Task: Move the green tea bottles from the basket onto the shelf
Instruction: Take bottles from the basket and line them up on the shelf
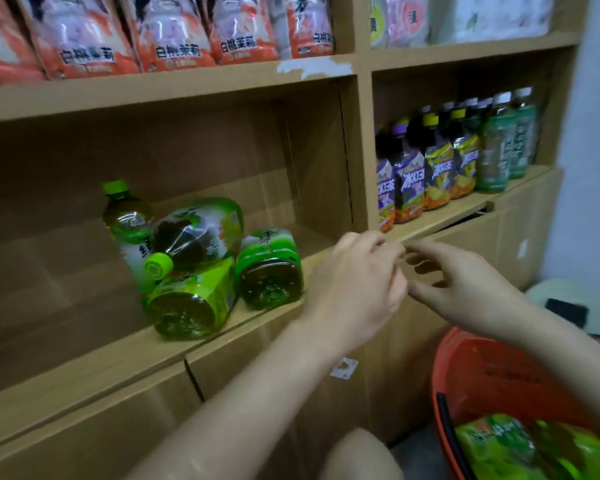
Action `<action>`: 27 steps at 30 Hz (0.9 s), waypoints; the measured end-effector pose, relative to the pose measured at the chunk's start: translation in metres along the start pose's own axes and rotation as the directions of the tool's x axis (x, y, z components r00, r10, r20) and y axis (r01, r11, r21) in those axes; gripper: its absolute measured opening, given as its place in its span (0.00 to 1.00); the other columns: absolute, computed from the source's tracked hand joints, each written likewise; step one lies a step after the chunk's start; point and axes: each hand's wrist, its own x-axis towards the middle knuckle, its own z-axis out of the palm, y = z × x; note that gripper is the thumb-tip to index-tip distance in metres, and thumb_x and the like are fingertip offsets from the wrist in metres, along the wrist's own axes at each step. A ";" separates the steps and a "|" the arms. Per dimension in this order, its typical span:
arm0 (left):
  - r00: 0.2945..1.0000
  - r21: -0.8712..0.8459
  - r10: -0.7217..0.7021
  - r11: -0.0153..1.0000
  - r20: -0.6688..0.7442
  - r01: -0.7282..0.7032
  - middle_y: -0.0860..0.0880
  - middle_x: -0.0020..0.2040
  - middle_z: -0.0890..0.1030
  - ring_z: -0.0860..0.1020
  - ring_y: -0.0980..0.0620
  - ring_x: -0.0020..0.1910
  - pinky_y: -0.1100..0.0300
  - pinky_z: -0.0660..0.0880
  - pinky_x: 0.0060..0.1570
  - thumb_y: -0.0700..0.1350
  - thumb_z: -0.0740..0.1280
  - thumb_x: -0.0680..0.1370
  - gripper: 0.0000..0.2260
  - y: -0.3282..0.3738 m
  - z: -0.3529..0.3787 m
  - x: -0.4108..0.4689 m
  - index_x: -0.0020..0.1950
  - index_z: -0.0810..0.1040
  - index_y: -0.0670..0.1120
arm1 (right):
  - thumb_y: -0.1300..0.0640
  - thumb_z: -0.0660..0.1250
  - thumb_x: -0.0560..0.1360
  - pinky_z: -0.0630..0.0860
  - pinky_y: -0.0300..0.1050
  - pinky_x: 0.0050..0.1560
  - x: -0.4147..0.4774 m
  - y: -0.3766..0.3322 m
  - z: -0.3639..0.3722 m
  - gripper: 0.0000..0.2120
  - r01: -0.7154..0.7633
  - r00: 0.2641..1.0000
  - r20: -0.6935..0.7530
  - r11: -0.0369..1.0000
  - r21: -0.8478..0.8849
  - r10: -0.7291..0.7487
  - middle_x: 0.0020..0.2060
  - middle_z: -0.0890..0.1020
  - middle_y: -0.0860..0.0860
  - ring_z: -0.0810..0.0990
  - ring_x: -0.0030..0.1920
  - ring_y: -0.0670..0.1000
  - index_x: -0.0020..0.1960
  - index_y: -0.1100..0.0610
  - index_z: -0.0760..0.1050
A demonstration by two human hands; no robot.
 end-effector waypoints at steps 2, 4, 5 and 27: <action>0.998 -0.106 0.033 0.994 0.057 -0.027 0.49 0.56 0.78 0.73 0.47 0.55 0.52 0.75 0.50 0.48 0.61 0.77 0.13 0.027 0.037 0.005 0.59 0.77 0.48 | 0.54 0.70 0.70 0.74 0.46 0.48 -0.021 0.032 -0.012 0.22 -0.039 0.999 0.032 0.992 -0.118 0.043 0.50 0.80 0.52 0.79 0.50 0.53 0.64 0.53 0.73; 0.988 -0.190 0.049 0.982 0.149 -0.020 0.48 0.57 0.77 0.73 0.46 0.56 0.52 0.73 0.54 0.48 0.60 0.77 0.14 0.049 0.075 0.008 0.61 0.76 0.47 | 0.52 0.70 0.70 0.74 0.48 0.50 -0.045 0.066 -0.020 0.23 -0.115 0.991 0.042 0.974 -0.194 0.126 0.50 0.79 0.54 0.79 0.52 0.55 0.65 0.51 0.72; 0.979 -0.220 0.058 0.975 0.195 -0.014 0.47 0.57 0.77 0.73 0.46 0.56 0.52 0.72 0.55 0.48 0.60 0.77 0.14 0.059 0.094 0.009 0.61 0.76 0.47 | 0.51 0.70 0.70 0.75 0.49 0.51 -0.058 0.083 -0.024 0.24 -0.153 0.986 0.038 0.966 -0.211 0.164 0.51 0.79 0.54 0.79 0.53 0.55 0.65 0.51 0.71; 0.152 0.051 -0.073 0.989 0.986 0.141 0.39 0.71 0.66 0.70 0.38 0.67 0.44 0.71 0.63 0.59 0.73 0.68 0.46 0.172 0.400 -0.092 0.76 0.50 0.48 | 0.44 0.71 0.71 0.70 0.50 0.63 -0.268 0.292 0.005 0.41 -0.816 0.461 0.260 0.521 -0.252 0.848 0.66 0.71 0.61 0.74 0.63 0.59 0.76 0.51 0.53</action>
